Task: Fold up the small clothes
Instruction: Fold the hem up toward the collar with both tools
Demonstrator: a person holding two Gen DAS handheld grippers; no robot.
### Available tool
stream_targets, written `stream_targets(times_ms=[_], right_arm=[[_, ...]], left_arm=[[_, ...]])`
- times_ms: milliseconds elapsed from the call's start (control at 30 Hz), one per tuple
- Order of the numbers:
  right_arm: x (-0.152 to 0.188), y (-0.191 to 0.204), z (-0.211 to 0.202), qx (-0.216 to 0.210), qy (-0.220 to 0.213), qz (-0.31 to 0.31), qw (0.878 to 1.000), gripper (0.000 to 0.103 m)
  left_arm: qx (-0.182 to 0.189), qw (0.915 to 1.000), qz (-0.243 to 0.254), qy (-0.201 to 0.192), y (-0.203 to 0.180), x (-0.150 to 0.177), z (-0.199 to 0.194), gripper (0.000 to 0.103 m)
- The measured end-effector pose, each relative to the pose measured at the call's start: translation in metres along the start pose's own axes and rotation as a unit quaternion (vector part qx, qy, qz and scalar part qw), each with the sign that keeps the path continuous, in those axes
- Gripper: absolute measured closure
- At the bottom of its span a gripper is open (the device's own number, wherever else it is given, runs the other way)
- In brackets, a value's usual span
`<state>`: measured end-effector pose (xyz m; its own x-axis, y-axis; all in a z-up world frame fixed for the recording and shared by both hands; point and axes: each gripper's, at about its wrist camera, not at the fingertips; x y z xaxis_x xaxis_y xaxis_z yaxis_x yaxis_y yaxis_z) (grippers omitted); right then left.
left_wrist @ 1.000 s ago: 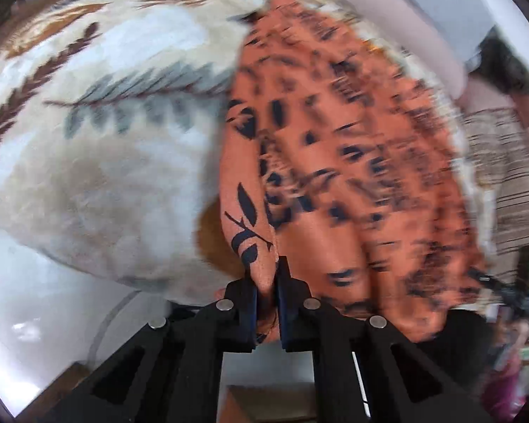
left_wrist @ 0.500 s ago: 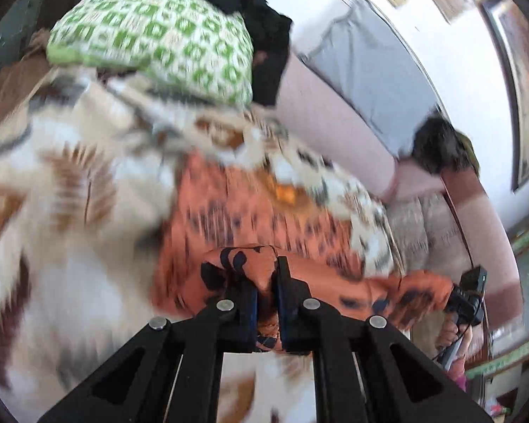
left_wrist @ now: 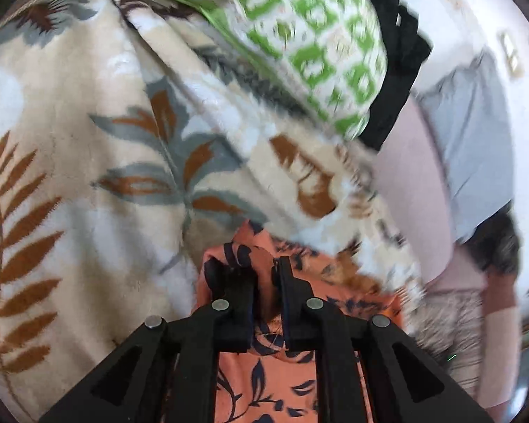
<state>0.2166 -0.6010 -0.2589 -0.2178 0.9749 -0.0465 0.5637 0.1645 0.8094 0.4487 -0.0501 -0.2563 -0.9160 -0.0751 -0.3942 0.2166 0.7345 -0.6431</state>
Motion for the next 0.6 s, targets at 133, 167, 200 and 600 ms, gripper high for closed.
stream_targets(times_ms=[133, 167, 200, 600], right_arm=[[-0.006, -0.018, -0.029, -0.067, -0.027, 0.048, 0.996, 0.093], [-0.005, -0.014, -0.034, -0.066, -0.030, 0.043, 0.996, 0.093], [-0.002, -0.006, -0.039, -0.059, -0.037, 0.027, 0.997, 0.093], [0.037, 0.039, -0.094, -0.046, -0.101, -0.017, 0.994, 0.014]], left_arm=[[0.015, 0.9932, -0.011, -0.115, -0.011, 0.003, -0.053, 0.066], [0.008, 0.9881, -0.003, -0.153, -0.018, 0.006, -0.072, 0.056], [0.001, 0.9842, 0.001, -0.177, -0.021, 0.007, -0.084, 0.040], [-0.124, 0.9880, 0.019, -0.090, -0.062, 0.151, -0.099, 0.037]])
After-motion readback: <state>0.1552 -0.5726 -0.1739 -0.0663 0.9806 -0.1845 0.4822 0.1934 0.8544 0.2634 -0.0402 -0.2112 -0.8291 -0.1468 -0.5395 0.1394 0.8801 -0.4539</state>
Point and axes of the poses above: each gripper's, at about its wrist camera, not at the fingertips, and z roughly the way its jaws point, y to its left, x to its underside, and after that the axes turned 11 degrees about z, right-handed
